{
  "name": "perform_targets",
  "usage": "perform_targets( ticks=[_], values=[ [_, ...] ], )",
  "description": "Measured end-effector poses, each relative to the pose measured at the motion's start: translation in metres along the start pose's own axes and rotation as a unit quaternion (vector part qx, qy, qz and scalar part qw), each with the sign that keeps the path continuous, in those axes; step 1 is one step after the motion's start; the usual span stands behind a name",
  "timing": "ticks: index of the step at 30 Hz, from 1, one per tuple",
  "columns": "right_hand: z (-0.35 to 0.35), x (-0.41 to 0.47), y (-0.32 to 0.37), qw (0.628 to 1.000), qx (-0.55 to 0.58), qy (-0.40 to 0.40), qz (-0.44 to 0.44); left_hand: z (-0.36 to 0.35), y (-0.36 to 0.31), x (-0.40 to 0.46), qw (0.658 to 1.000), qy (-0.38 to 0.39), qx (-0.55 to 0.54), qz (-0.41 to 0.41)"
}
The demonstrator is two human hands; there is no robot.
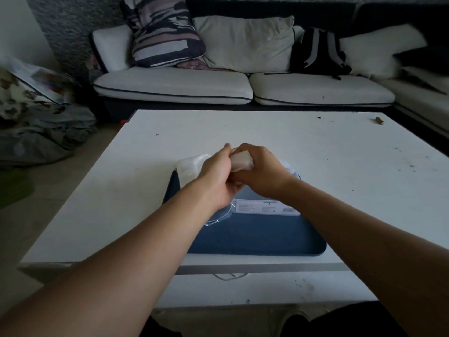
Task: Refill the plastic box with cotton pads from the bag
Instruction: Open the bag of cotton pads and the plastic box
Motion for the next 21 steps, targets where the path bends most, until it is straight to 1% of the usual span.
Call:
perform_targets(
  ticks=[1,2,3,4,5,6,7,8,9,10,12,13,14,16,17,19,21],
  values=[
    [0.003,0.001,-0.004,0.997,0.067,0.028,-0.027,-0.003,-0.001,0.000,1.000,0.018,0.005,-0.003],
    [0.011,0.003,-0.013,0.986,0.146,0.031,-0.074,-0.005,-0.003,0.001,0.999,0.025,0.035,-0.025],
    [0.023,0.005,-0.024,0.966,0.222,0.004,-0.134,-0.004,-0.007,0.002,0.991,0.013,0.114,-0.073],
    [0.040,0.006,-0.038,0.942,0.267,-0.049,-0.196,-0.002,-0.012,0.004,0.960,-0.017,0.238,-0.149],
    [0.056,0.004,-0.052,0.927,0.260,-0.102,-0.250,0.000,-0.017,0.005,0.890,-0.057,0.378,-0.250],
    [0.074,0.001,-0.067,0.924,0.196,-0.147,-0.295,-0.002,-0.019,0.004,0.794,-0.071,0.497,-0.342],
    [0.089,-0.003,-0.081,0.922,0.105,-0.172,-0.330,-0.006,-0.016,0.002,0.707,-0.055,0.582,-0.398],
    [0.101,-0.005,-0.090,0.917,0.019,-0.180,-0.354,-0.011,-0.009,0.002,0.641,-0.020,0.648,-0.411],
    [0.107,-0.006,-0.098,0.915,-0.036,-0.170,-0.365,-0.015,0.001,0.005,0.596,0.017,0.699,-0.396],
    [0.105,-0.004,-0.101,0.917,-0.051,-0.145,-0.368,-0.015,0.010,0.008,0.561,0.045,0.740,-0.368],
    [0.097,0.000,-0.104,0.921,-0.038,-0.089,-0.377,-0.020,0.026,0.013,0.507,0.082,0.792,-0.331],
    [0.093,0.001,-0.102,0.921,-0.046,-0.073,-0.379,-0.022,0.031,0.014,0.489,0.096,0.805,-0.321],
    [0.092,0.004,-0.102,0.922,-0.074,-0.070,-0.374,-0.023,0.036,0.017,0.479,0.106,0.817,-0.303],
    [0.094,0.008,-0.102,0.920,-0.163,-0.088,-0.347,-0.025,0.043,0.019,0.469,0.118,0.831,-0.273],
    [0.096,0.009,-0.105,0.917,-0.183,-0.111,-0.338,-0.026,0.044,0.019,0.467,0.120,0.832,-0.273],
    [0.097,0.010,-0.112,0.915,-0.194,-0.152,-0.319,-0.027,0.046,0.020,0.475,0.121,0.825,-0.280],
    [0.095,0.011,-0.115,0.912,-0.217,-0.169,-0.304,-0.028,0.047,0.020,0.482,0.126,0.817,-0.291]
  ],
)
Point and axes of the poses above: each hand's wrist, its own x-axis towards the middle knuckle, its own z-axis out of the back of the hand, y = z × x, the point moved 5 cm from there along x, towards the middle knuckle, and after that the axes turned 8 degrees about x, right-handed, at the moved point
